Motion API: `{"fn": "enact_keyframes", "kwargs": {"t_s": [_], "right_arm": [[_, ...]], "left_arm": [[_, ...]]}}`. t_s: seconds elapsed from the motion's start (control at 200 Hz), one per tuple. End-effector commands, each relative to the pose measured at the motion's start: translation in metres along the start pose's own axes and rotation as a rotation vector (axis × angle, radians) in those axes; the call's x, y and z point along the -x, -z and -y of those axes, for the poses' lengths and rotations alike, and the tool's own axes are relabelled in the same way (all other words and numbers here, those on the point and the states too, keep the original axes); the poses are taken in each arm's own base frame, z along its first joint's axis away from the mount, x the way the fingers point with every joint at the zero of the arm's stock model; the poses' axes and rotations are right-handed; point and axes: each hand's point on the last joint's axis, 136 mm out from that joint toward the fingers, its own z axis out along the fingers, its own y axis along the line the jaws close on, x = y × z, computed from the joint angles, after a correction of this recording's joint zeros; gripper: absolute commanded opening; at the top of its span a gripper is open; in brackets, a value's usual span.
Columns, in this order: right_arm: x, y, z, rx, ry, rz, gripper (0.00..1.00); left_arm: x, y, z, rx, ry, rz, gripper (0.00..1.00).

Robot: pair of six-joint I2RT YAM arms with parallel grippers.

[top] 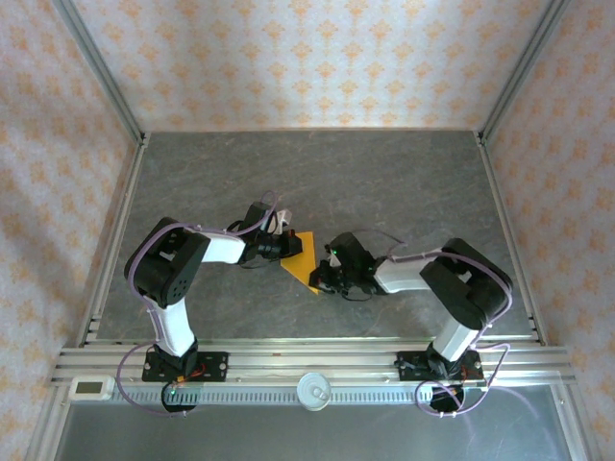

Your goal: Fold a paper plane with a square sheet of paper (pick it up from the middle)

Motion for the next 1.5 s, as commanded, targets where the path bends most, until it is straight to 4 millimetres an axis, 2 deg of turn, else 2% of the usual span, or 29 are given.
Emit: {"fn": "enact_keyframes", "kwargs": {"t_s": [0.0, 0.075, 0.175, 0.315, 0.41, 0.495, 0.821, 1.256, 1.496], "right_arm": [[-0.039, 0.012, 0.043, -0.095, -0.066, -0.073, 0.0], [-0.046, 0.019, 0.044, -0.074, -0.081, -0.074, 0.0], [-0.043, 0.024, 0.035, -0.045, -0.1, -0.046, 0.0], [-0.029, 0.032, 0.005, 0.041, -0.145, 0.014, 0.26], [-0.022, 0.033, -0.007, 0.07, -0.155, 0.028, 0.32], [-0.018, 0.031, -0.01, 0.076, -0.176, 0.038, 0.36], [-0.009, 0.017, -0.01, 0.093, -0.22, 0.048, 0.34], [0.005, 0.016, -0.011, 0.076, -0.24, 0.11, 0.33], [0.006, 0.021, -0.011, 0.037, -0.247, 0.115, 0.33]], "left_arm": [[-0.014, 0.001, -0.045, 0.16, 0.055, -0.005, 0.0], [-0.014, 0.001, -0.045, 0.16, 0.064, -0.004, 0.0], [-0.014, 0.002, -0.045, 0.157, 0.08, 0.004, 0.0], [-0.017, 0.003, -0.046, 0.156, 0.106, 0.005, 0.0], [-0.018, 0.004, -0.045, 0.151, 0.117, 0.002, 0.0], [-0.019, 0.004, -0.043, 0.138, 0.126, -0.003, 0.0], [-0.02, 0.004, -0.038, 0.121, 0.133, -0.013, 0.0], [-0.018, 0.003, -0.034, 0.108, 0.123, -0.023, 0.0], [-0.014, 0.004, -0.032, 0.111, 0.118, -0.021, 0.0]]}}
